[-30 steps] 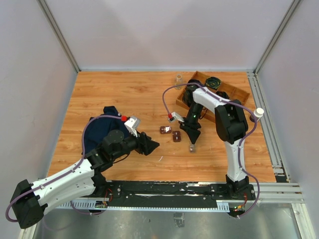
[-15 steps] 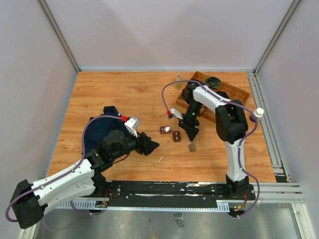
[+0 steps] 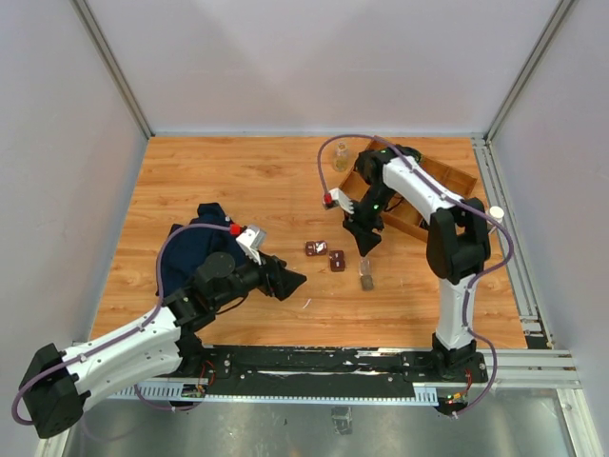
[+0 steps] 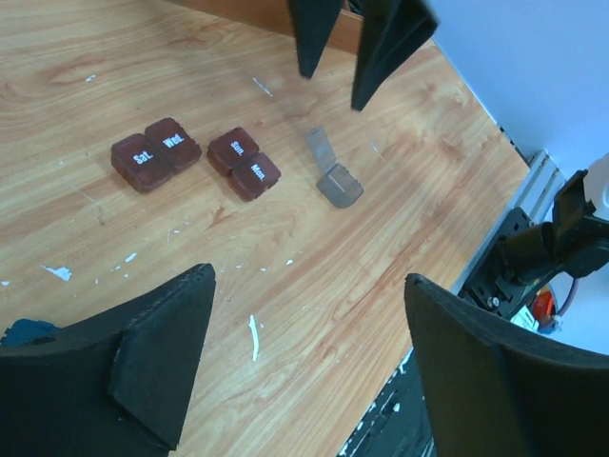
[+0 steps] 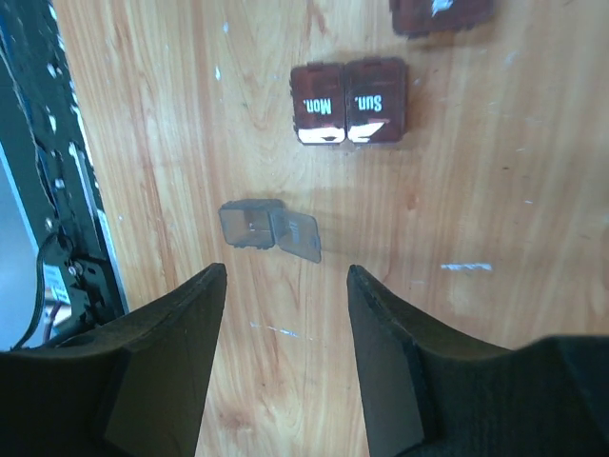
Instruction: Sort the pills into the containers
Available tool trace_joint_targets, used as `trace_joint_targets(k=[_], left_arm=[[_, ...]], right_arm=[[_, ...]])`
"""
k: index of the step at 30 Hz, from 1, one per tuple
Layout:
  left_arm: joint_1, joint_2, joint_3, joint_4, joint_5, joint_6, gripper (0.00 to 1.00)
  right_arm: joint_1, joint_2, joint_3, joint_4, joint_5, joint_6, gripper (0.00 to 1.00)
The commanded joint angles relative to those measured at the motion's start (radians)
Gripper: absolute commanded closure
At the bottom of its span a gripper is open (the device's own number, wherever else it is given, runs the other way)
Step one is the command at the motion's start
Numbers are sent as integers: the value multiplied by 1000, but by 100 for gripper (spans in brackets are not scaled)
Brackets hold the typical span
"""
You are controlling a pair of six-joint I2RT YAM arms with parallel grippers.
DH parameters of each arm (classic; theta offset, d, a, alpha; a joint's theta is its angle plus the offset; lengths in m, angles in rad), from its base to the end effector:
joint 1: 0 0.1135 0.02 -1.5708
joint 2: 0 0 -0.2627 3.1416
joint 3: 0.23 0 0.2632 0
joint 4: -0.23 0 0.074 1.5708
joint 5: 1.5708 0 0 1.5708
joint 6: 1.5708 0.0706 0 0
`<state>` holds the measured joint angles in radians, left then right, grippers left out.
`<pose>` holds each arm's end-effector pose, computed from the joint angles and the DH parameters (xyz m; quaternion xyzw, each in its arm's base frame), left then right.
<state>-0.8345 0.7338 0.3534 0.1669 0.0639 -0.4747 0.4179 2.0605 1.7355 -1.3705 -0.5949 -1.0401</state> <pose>0.1486 -0.1707 0.2194 0.1589 0.7619 -0.4017 0.4826 0.3396 0.1941 0.1889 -0.6220 0.7239 0.2967 0.0328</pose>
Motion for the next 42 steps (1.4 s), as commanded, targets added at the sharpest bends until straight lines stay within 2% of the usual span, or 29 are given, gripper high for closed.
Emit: trace_joint_targets(k=[1,4,8,11,14,17,20,25,30,38,42], left_arm=[[2,28,-24,194,-52,29,11],[42,104,3,299,-57,45,1],[179,272,78,432,94,-12,1],[268,429,170,481,193,-69,1],[313,600,312,455,242,-79,1],[327,780,508,345,210,-16,1],[327,947,719,184,118,84,1],[327,1253,1158,-121,-19,231,15],[324,1489,1527,-303,-41,301,22],[321,1703,1799,-253,39,329,22],[321,1770,1860,-190,33,326,23]], right_arm=[[-34,-168,20,32,-137,52,45],[-67,-264,-4,87,-237,102,45],[-138,-410,-56,228,-378,214,43],[-214,-526,-165,448,-500,338,39],[-254,-657,-341,763,-574,525,20],[-255,-774,-538,1077,-622,682,3],[-258,-846,-698,1321,-622,817,1],[-315,-882,-734,1323,-585,850,0],[-395,-865,-708,1288,-572,901,1],[-426,-857,-703,1286,-578,918,1],[-433,-859,-703,1286,-581,919,1]])
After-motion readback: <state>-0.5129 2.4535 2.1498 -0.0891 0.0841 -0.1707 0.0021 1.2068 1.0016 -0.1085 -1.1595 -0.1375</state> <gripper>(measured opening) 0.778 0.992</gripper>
